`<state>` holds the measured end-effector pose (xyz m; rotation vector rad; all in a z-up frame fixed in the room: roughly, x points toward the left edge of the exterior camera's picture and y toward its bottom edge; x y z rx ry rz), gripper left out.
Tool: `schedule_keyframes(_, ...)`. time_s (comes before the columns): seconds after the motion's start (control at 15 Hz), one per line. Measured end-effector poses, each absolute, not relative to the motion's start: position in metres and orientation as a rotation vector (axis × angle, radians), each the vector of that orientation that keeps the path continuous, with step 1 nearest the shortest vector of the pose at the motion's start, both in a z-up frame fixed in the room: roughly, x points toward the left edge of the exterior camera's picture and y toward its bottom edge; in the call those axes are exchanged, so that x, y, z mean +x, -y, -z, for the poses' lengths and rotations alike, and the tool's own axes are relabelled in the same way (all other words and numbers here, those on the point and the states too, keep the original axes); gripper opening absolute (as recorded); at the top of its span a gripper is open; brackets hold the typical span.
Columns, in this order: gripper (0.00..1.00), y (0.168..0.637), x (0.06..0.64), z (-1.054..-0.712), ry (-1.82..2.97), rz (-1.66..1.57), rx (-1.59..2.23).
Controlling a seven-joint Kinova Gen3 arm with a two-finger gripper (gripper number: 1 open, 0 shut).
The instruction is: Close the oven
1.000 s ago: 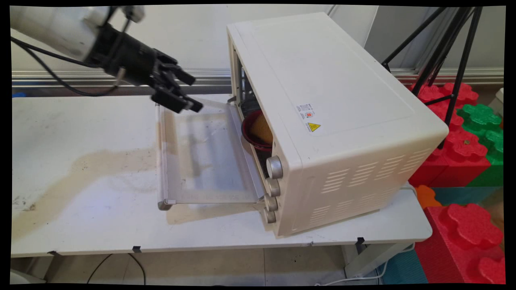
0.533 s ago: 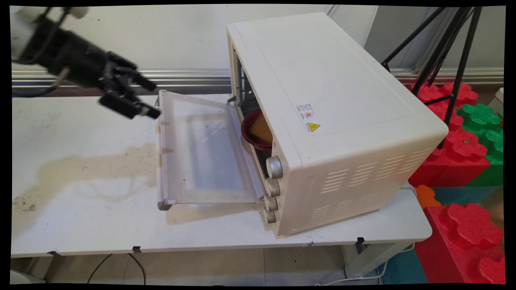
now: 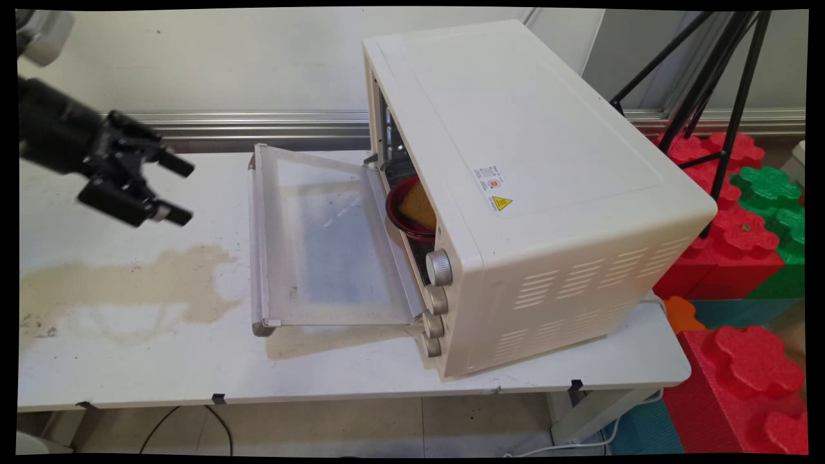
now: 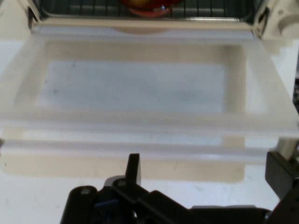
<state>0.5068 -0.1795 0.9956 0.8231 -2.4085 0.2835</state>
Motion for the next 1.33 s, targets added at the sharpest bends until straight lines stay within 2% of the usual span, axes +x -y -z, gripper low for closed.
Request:
schedule_keyframes(0.53, 1.00, 0.153, 0.529, -0.963, 2.495, -0.284, 0.847)
schedule_keyframes(1.33, 1.00, 0.199, 0.522, -0.886, 2.572, -0.340, 0.826)
